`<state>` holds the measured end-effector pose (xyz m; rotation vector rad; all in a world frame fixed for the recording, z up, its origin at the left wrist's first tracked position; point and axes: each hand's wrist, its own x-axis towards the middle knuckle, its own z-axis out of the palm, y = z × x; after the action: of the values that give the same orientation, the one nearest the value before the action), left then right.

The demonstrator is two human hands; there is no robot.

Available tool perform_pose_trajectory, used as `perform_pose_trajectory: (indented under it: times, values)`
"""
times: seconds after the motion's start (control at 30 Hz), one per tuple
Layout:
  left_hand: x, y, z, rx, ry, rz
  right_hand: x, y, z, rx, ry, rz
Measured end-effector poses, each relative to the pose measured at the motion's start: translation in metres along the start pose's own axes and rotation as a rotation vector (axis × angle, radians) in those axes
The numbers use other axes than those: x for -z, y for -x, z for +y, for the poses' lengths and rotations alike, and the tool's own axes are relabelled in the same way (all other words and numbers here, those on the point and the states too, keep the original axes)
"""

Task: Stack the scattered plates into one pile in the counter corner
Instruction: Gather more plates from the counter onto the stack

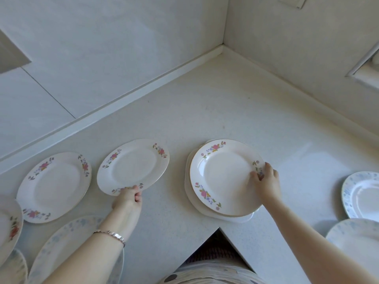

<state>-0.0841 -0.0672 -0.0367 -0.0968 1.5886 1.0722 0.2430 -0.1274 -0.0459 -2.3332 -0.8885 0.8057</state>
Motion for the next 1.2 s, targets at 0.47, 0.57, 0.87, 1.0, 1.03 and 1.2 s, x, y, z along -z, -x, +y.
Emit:
perform_pose_trajectory:
  times: [0.47,0.57,0.87,1.0,1.03,1.2]
  values:
    - [-0.059,0.099,-0.007,-0.228,-0.654,-0.505,0.048,0.013,-0.031,-0.006,-0.663,-0.138]
    - [-0.067,0.095,-0.031,-0.162,-0.822,-0.529,0.049,0.019,-0.016,0.040,-0.311,-0.119]
    - [-0.075,0.074,-0.049,-0.251,-1.267,-0.567,0.038,0.032,0.016,-0.025,-0.082,-0.052]
    - [-0.065,0.069,-0.050,-0.308,-1.480,-0.562,0.036,0.028,0.010,0.009,-0.018,-0.089]
    - [-0.064,0.067,-0.050,-0.326,-1.510,-0.550,0.035,0.026,0.009,0.013,0.007,-0.092]
    - [-0.073,0.065,-0.049,-0.489,-1.604,-0.487,0.033,0.017,0.007,0.005,0.178,-0.079]
